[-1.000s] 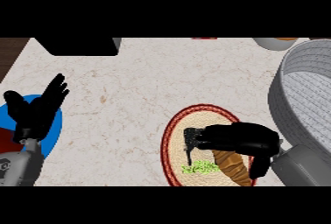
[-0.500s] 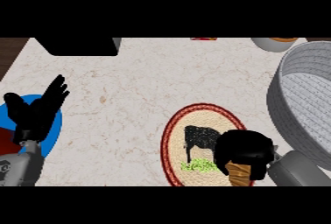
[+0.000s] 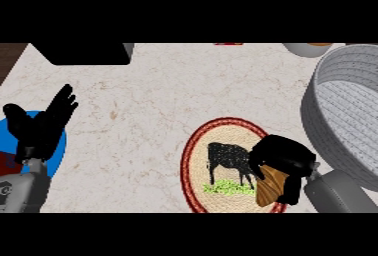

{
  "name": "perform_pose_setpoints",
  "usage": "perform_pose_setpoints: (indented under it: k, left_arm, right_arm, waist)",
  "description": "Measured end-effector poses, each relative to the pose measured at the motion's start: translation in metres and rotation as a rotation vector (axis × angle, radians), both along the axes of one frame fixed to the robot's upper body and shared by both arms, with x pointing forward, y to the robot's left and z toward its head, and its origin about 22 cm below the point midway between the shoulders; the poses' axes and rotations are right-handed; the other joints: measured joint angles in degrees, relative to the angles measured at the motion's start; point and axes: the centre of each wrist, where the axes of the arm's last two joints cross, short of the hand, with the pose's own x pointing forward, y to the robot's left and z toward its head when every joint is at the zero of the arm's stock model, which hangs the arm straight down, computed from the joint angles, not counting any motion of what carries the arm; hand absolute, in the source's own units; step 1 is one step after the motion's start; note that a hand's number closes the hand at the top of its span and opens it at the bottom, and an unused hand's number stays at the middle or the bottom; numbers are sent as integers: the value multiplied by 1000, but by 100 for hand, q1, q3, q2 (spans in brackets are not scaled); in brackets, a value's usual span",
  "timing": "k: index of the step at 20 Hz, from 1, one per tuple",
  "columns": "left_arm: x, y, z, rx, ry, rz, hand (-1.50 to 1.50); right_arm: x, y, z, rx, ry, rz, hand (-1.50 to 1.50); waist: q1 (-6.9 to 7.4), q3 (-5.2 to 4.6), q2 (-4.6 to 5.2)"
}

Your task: Pick the croissant from the placemat and place it in the basket

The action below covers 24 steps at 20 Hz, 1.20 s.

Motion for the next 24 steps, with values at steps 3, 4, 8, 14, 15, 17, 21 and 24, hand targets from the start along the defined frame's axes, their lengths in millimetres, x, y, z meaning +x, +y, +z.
perform_pose_setpoints:
  k: [3, 4, 8, 14, 15, 17, 21, 24]
  left_arm:
    - [-2, 4, -1, 1, 4, 24, 0]
    - [-3, 6, -1, 2, 4, 31, 0]
    - [-5, 9, -2, 4, 5, 46, 0]
    - [-4, 5, -2, 5, 9, 16, 0]
    - [-3, 2, -2, 5, 7, 4, 0]
    - [0, -2, -1, 4, 3, -15, 0]
    - [4, -11, -1, 3, 1, -44, 0]
    - [7, -13, 2, 8, -5, -54, 0]
  right_arm:
    - [7, -16, -5, 33, 12, -313, 150]
    - [8, -18, -7, 50, 16, -413, 150]
    - [17, -11, -12, 178, 25, -801, 150]
    - [49, 29, 30, 486, -130, -1248, 150]
    - [55, 36, 41, 521, -172, -1306, 150]
    - [66, 48, 61, 580, -259, -1416, 150]
    - [88, 74, 104, 651, -400, -1599, 150]
    - [104, 94, 135, 644, -475, -1714, 150]
  waist:
    - [-206, 14, 13]
    - [-243, 19, 16]
    - [-267, 47, 23]
    - [56, 63, 8]
    - [110, 59, 11]
    - [212, 47, 24]
    - [360, 30, 35]
    - [394, 27, 38]
